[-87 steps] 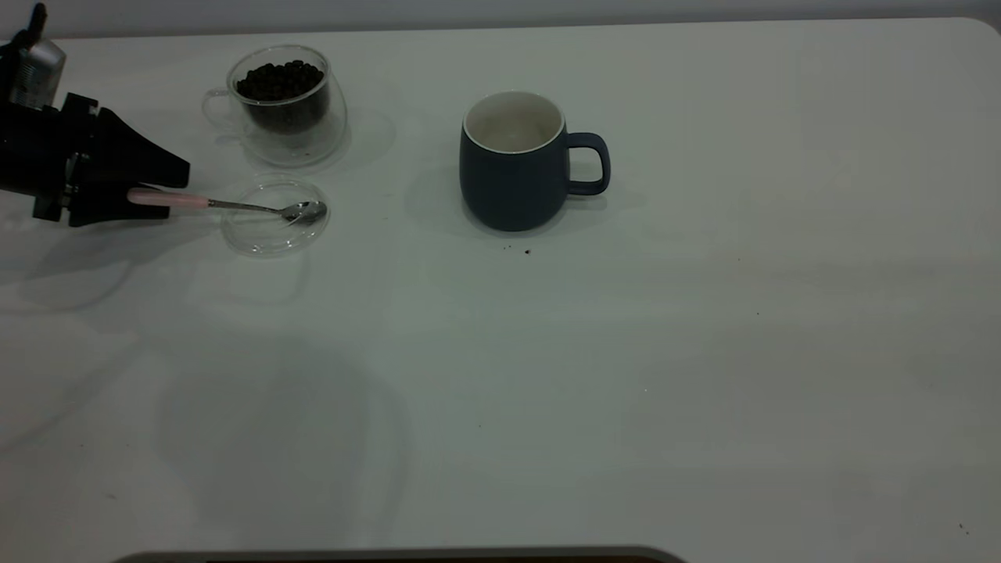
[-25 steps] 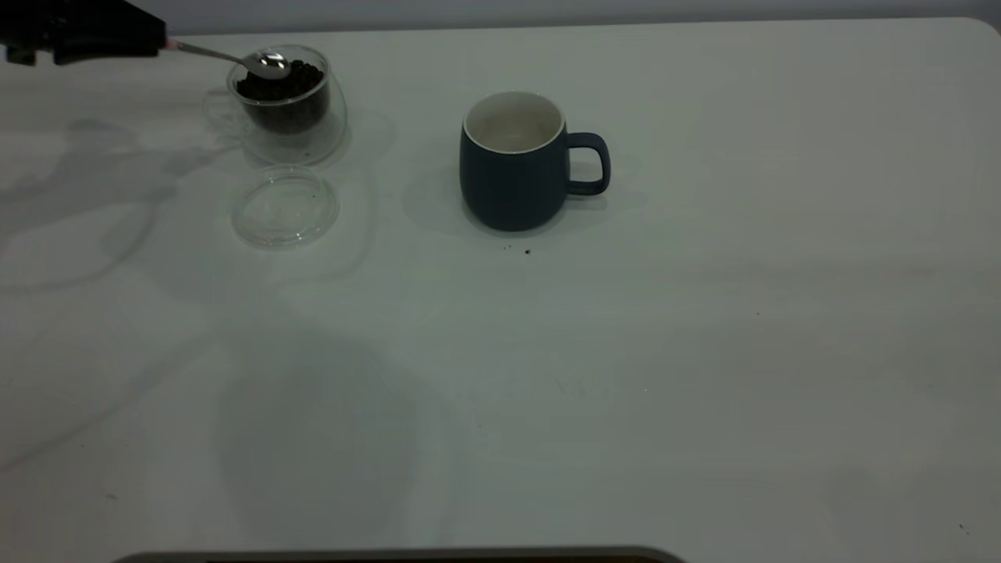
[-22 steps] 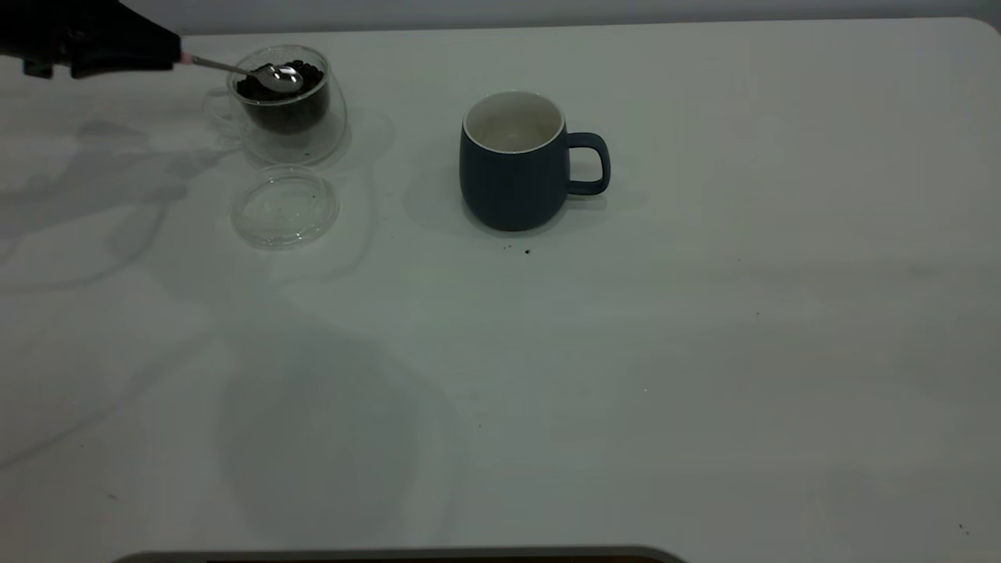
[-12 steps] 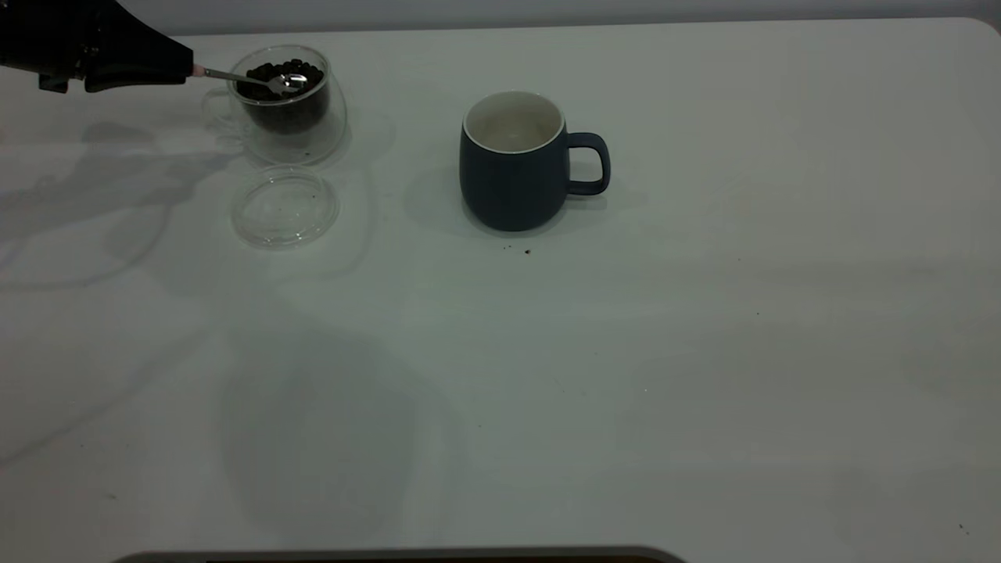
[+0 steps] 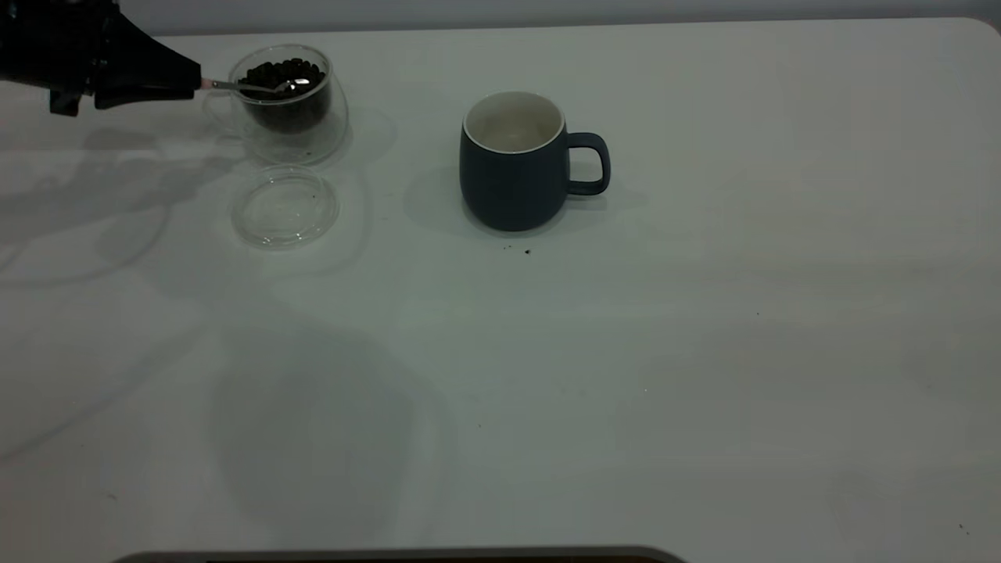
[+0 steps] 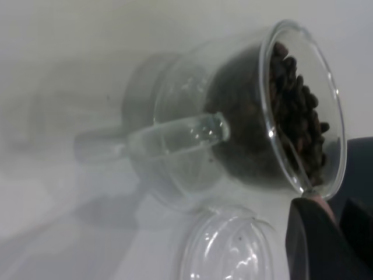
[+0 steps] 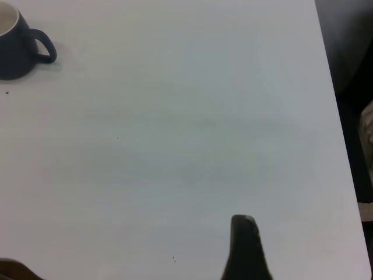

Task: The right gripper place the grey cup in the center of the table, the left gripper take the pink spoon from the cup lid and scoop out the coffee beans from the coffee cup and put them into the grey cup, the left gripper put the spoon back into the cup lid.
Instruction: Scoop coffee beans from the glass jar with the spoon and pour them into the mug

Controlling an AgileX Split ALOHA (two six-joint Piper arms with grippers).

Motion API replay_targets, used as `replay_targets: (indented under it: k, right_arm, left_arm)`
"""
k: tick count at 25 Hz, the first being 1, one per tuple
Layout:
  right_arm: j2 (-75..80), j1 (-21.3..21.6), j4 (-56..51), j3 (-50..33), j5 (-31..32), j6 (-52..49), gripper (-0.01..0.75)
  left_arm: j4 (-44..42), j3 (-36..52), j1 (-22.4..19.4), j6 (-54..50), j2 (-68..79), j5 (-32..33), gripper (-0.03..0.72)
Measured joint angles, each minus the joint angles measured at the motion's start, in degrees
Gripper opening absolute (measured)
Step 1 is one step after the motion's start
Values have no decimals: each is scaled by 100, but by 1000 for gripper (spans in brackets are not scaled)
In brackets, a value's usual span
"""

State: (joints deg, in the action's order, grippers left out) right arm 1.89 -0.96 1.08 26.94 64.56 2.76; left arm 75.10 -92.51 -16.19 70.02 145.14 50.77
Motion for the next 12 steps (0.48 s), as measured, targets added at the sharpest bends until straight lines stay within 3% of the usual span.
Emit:
replay_targets:
  k: [12]
  right_arm:
    - [0, 0, 0, 0, 0, 0, 573]
  left_arm:
    - [319, 0, -5, -222, 59, 62, 114]
